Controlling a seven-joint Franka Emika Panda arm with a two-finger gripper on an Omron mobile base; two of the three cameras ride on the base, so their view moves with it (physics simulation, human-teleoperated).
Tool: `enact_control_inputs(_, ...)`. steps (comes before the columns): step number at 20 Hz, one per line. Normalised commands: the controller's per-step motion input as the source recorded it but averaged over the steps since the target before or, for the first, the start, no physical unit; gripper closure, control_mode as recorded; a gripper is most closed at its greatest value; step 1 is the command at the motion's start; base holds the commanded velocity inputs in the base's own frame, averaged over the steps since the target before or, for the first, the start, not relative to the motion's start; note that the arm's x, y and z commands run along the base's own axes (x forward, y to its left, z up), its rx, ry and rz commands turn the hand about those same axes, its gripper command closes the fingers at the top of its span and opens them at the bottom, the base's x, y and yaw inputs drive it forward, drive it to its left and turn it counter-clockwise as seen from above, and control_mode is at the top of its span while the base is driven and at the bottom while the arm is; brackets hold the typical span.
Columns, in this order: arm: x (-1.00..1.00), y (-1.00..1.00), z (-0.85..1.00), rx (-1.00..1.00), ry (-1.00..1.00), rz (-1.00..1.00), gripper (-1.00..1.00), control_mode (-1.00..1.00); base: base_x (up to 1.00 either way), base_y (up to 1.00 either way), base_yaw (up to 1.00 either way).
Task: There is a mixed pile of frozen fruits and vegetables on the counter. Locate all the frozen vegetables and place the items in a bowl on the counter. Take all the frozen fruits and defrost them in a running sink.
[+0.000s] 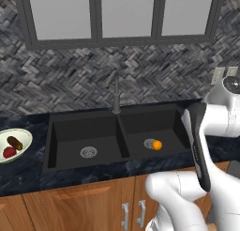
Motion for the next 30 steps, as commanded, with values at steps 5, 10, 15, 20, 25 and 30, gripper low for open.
enact_control_inputs(5, 0.17, 0.18, 0.0, 0.04, 0.05, 0.06, 1.0, -1.0, 0.0, 0.0, 0.0)
enact_control_inputs(10, 0.05, 0.15, -0.01, 0.03, -0.03, 0.1, 1.0, -1.0, 0.0, 0.0, 0.0)
enact_control_inputs(15, 0.01, 0.08, -0.05, 0.0, -0.08, 0.08, 1.0, -1.0, 0.0, 0.0, 0.0)
enact_control_inputs(20, 0.01, 0.03, -0.04, 0.0, -0.14, 0.05, 1.0, -1.0, 0.0, 0.0, 0.0)
enact_control_inputs(25, 0.13, 0.0, -0.02, 0.0, -0.05, 0.0, 1.0, -1.0, 0.0, 0.0, 0.0)
enact_control_inputs(30, 0.13, 0.0, -0.02, 0.0, 0.02, 0.0, 1.0, -1.0, 0.0, 0.0, 0.0)
